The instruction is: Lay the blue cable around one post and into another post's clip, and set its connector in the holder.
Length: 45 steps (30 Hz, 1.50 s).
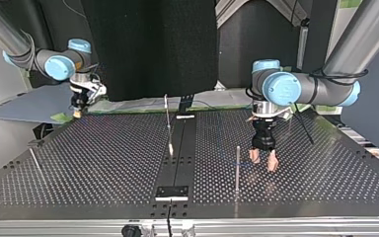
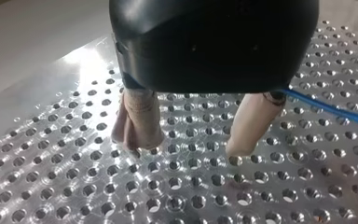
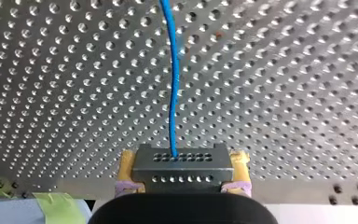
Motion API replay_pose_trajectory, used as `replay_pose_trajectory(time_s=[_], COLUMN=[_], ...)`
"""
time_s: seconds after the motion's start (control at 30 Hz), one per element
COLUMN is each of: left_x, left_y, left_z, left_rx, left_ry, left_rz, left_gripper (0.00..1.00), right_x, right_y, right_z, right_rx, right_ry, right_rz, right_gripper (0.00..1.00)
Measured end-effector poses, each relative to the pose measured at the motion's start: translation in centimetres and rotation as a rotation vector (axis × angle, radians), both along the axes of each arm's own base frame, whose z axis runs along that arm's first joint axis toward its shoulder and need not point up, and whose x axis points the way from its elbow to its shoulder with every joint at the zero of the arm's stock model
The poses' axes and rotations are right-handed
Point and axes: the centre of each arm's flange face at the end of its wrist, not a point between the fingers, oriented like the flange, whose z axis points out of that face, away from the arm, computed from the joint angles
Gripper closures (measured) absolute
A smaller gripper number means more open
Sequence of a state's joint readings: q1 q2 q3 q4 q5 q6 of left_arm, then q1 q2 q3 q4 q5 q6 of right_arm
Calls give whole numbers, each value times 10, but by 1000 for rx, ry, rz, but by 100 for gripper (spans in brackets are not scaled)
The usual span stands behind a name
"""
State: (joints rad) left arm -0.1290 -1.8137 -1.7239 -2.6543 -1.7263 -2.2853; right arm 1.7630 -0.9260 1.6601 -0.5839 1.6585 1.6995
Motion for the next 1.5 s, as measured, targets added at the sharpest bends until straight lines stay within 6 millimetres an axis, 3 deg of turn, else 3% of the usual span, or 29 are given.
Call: replay_pose_trajectory(time_s=[0.5,0.93,1.1,1.5], left_x=[-1,-1,-1,-2], left_y=[1,1,1,0], left_z=[-1,-1,-1,-2], left_rx=[1,0,0,2], left_ry=[12,13,13,14], left_rz=[8,8,6,7], left_gripper=[0,0,0,0], right_x=[-4,-20,-31,-48], right_y=[17,24,19,5], right_z=[78,147,152,130], right_rx=[-21,-117,-138,-102], right_ry=[28,86,82,88], right_rz=[-1,-86,-105,-115], right_gripper=[39,39,39,39])
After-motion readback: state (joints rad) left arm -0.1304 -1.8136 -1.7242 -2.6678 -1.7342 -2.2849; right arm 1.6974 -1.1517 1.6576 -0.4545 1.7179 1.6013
